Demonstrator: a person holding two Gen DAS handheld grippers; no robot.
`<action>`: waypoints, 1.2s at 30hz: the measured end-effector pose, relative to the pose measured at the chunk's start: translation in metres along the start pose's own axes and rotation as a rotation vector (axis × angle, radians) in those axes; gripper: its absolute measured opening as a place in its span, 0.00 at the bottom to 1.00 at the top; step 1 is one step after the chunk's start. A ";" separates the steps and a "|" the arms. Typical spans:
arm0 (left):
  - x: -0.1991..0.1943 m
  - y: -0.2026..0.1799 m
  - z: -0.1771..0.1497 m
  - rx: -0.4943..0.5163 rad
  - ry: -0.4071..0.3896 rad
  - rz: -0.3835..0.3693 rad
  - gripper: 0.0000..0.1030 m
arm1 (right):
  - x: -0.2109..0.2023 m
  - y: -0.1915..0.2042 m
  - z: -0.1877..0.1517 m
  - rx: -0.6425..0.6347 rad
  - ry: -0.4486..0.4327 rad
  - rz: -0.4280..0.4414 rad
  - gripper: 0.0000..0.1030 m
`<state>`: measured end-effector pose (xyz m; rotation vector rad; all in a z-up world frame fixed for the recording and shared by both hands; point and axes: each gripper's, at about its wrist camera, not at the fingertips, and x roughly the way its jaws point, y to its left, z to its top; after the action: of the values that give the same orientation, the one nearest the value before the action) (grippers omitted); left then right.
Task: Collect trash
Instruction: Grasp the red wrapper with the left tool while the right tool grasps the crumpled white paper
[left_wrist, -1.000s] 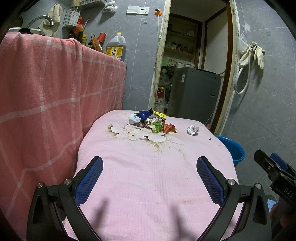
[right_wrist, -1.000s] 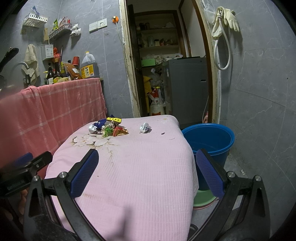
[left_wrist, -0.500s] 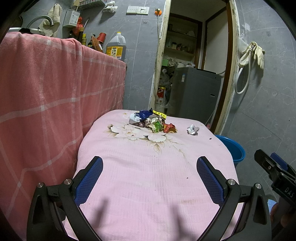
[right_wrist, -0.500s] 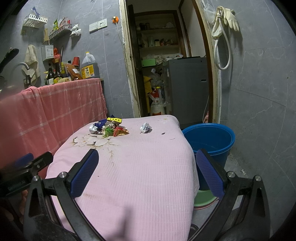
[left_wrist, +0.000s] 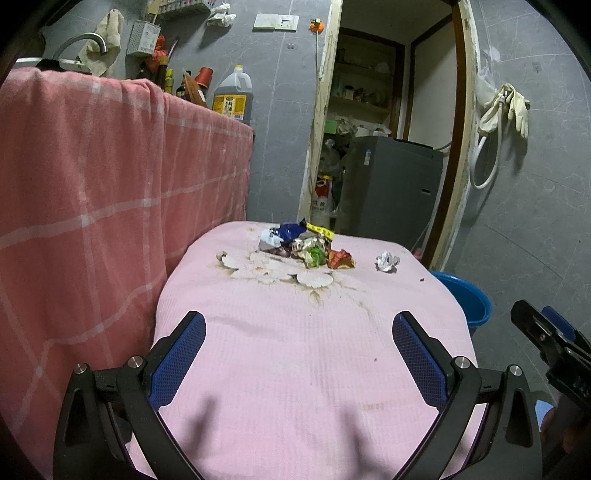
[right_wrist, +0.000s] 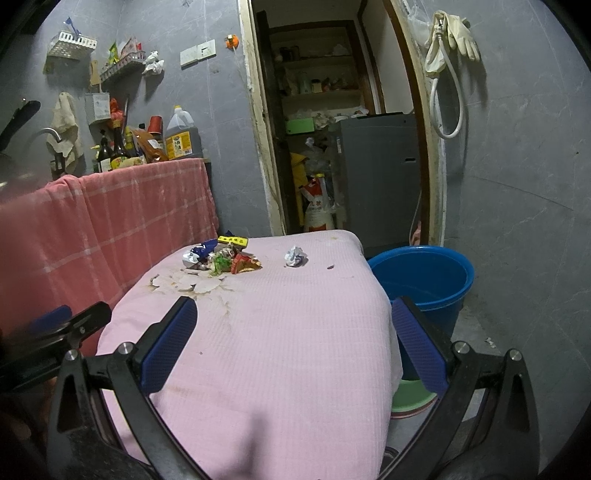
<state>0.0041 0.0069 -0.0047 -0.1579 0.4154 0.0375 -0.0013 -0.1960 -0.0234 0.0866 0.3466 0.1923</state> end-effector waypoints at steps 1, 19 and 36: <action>0.000 0.001 0.001 0.000 -0.007 0.001 0.96 | 0.001 0.001 0.002 -0.004 -0.006 0.001 1.00; 0.068 -0.001 0.059 0.045 -0.074 0.021 0.96 | 0.076 -0.023 0.053 -0.017 -0.031 0.061 1.00; 0.201 -0.020 0.073 0.108 0.225 -0.120 0.72 | 0.218 -0.059 0.069 -0.016 0.221 0.148 0.71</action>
<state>0.2186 0.0000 -0.0179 -0.0808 0.6306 -0.1220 0.2337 -0.2128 -0.0375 0.0756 0.5597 0.3527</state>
